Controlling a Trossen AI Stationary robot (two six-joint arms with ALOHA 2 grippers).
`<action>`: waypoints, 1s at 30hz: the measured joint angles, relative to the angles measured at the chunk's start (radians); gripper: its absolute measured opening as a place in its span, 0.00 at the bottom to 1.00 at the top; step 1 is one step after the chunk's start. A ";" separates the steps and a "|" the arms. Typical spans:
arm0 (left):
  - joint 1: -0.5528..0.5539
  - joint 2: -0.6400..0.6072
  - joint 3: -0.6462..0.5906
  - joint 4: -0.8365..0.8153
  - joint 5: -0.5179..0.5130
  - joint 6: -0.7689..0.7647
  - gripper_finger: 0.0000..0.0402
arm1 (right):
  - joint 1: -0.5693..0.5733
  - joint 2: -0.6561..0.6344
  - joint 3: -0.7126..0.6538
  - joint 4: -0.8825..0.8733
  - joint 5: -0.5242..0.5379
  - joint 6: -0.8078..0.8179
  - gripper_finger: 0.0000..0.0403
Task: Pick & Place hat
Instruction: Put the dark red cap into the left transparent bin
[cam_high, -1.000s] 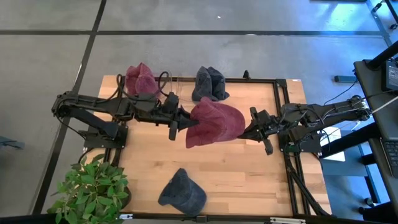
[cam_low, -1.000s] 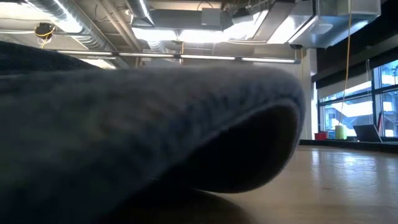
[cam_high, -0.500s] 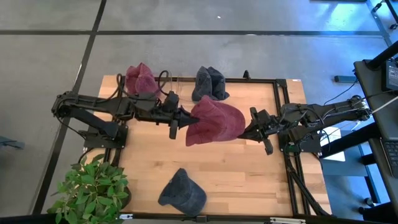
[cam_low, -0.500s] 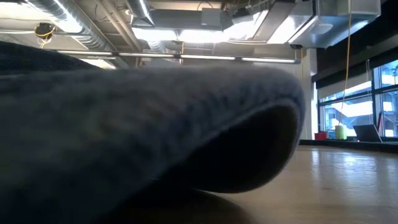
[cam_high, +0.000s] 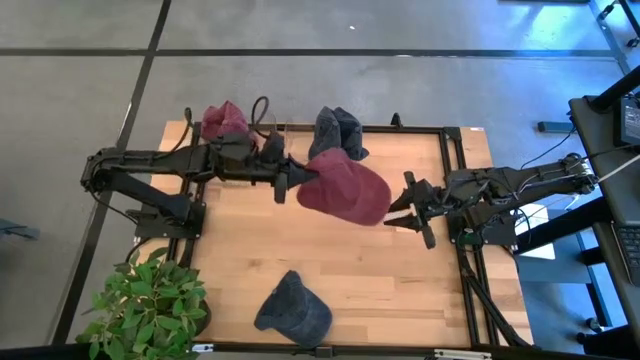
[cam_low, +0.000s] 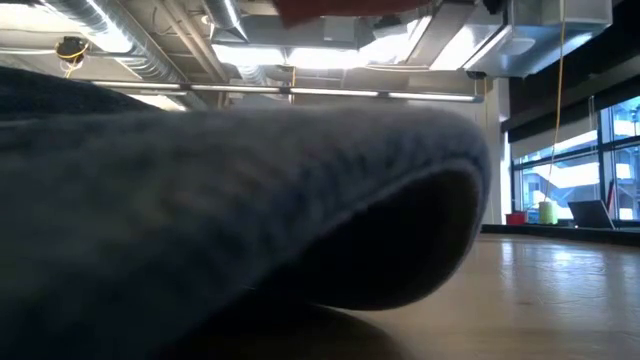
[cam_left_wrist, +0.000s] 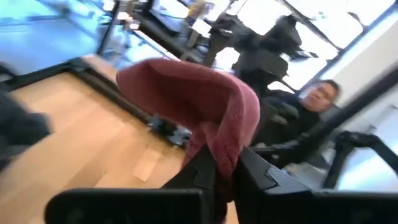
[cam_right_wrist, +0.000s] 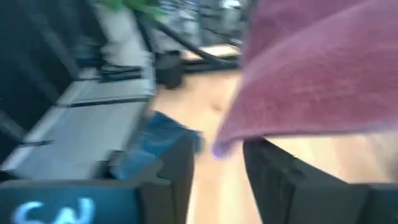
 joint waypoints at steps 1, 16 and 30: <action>0.014 -0.005 0.000 -0.019 -0.001 -0.011 0.06 | 0.000 0.000 0.000 -0.022 0.045 0.004 0.37; 0.305 -0.017 0.202 -0.581 -0.133 0.065 0.06 | -0.002 0.000 0.000 -0.155 0.366 0.028 0.48; 0.597 -0.015 0.239 -0.795 -0.146 0.310 0.06 | -0.002 0.008 -0.001 -0.152 0.506 0.057 0.48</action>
